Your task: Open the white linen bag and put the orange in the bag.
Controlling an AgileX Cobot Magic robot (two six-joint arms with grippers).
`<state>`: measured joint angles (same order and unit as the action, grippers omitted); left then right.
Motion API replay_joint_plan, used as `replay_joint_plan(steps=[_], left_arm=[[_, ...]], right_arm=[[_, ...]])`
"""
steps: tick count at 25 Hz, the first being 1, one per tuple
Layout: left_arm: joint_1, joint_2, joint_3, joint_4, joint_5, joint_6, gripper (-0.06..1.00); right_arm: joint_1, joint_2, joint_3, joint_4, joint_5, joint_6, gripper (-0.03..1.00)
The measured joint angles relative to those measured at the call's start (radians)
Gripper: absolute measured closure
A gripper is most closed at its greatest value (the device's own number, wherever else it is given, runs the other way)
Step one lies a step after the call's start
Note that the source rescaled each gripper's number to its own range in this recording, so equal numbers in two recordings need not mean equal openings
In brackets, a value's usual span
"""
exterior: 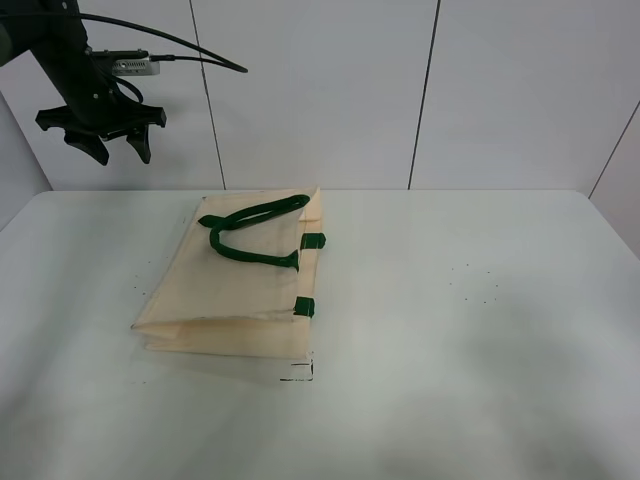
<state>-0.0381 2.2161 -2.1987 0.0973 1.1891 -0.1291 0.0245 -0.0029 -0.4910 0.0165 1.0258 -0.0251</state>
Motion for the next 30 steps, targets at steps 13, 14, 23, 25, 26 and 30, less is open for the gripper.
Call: replay_joint_plan(steps=[13,14,23,25,26,30], left_arm=[[-0.004,-0.541,0.596,-0.056,0.0,0.005,0.19],[-0.004,-0.605,0.658,-0.056,0.0,0.005,0.19],[-0.004,-1.117,1.186,-0.056,-0.003,0.041,0.19],[-0.004,-1.237,1.3,-0.058,-0.032,0.056,0.19],[-0.004,-1.286,1.362,-0.061,-0.055,0.059,0.19],[-0.004,-1.5,1.572,-0.085,-0.134,0.095,0.19]], right_arm=[[0.0,0.0,0.0,0.0,0.0,0.0,-0.01],[0.0,0.0,0.0,0.0,0.0,0.0,-0.01],[0.0,0.0,0.0,0.0,0.0,0.0,-0.01],[0.0,0.0,0.0,0.0,0.0,0.0,-0.01],[0.0,0.0,0.0,0.0,0.0,0.0,-0.01],[0.0,0.0,0.0,0.0,0.0,0.0,-0.01]])
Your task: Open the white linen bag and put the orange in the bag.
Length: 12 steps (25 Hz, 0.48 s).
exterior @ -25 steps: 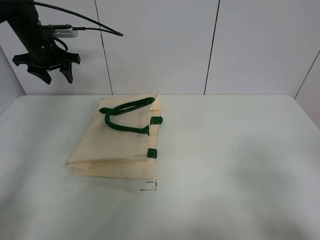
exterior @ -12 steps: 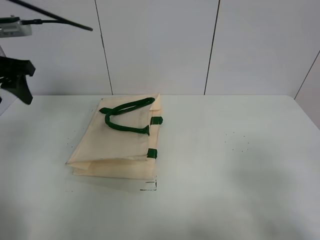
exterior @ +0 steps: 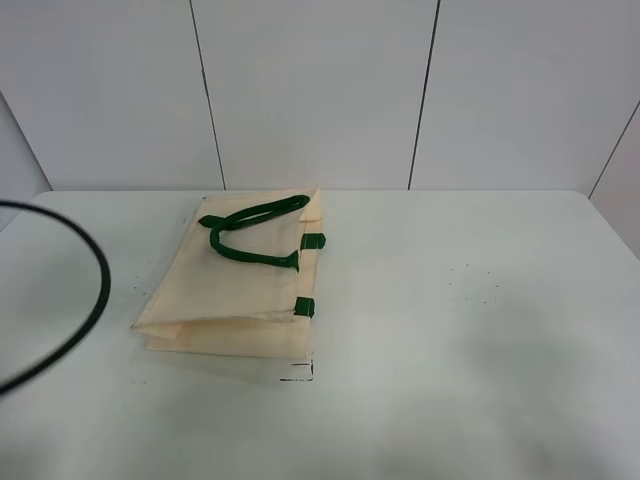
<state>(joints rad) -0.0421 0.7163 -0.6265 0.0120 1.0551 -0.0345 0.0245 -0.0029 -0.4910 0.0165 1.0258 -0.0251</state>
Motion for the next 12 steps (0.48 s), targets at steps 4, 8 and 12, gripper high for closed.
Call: replay_joint_plan(steps=[4,8,12], left_arm=[[0.0,-0.2,0.114,-0.012,-0.004,0.012,0.19],[0.0,-0.372,0.132,-0.012,0.001,0.019,0.19],[0.0,-0.512,0.132,-0.017,0.001,0.02,0.19]], right_arm=[[0.0,0.0,0.0,0.0,0.0,0.0,-0.01],[0.0,0.0,0.0,0.0,0.0,0.0,-0.01],[0.0,0.0,0.0,0.0,0.0,0.0,-0.01]])
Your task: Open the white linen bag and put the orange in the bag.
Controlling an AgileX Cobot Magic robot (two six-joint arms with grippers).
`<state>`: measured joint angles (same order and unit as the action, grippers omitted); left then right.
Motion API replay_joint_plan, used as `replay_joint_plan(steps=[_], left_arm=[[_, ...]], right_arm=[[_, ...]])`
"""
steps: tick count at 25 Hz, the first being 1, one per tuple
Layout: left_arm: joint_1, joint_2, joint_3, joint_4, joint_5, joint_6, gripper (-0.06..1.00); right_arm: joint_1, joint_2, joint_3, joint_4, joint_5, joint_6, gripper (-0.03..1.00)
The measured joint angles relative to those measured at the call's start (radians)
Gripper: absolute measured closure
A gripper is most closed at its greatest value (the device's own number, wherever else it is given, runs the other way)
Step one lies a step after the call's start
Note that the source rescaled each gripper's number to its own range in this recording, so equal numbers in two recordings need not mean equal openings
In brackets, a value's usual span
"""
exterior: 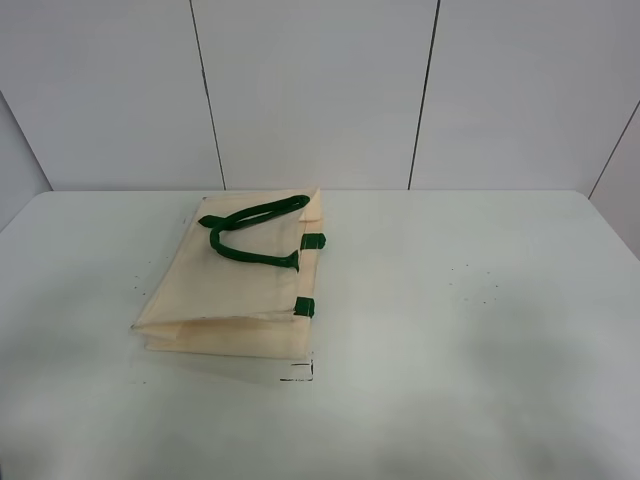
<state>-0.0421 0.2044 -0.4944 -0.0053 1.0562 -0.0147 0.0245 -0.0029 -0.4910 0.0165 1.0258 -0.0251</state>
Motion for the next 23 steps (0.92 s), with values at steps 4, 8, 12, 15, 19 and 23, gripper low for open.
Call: replay_joint_plan(steps=[4,8,12,15,19,23], left_arm=[[0.0,-0.093,0.0,-0.002,0.001,0.0,0.19],[0.0,-0.137,0.0,-0.002,0.002,0.0,0.19],[0.0,-0.187,0.001,-0.002,0.002,0.0,0.19],[0.0,-0.209,0.001,-0.003,0.003,0.0,0.19],[0.0,-0.21,0.001,-0.003,0.002,0.0,0.19],[0.0,-0.21,0.001,-0.003,0.002,0.0,0.19]], right_arm=[[0.0,0.0,0.0,0.0,0.0,0.0,-0.01],[0.0,0.0,0.0,0.0,0.0,0.0,-0.01],[0.0,0.0,0.0,0.0,0.0,0.0,-0.01],[0.0,0.0,0.0,0.0,0.0,0.0,-0.01],[0.0,0.0,0.0,0.0,0.0,0.0,-0.01],[0.0,0.0,0.0,0.0,0.0,0.0,-0.01]])
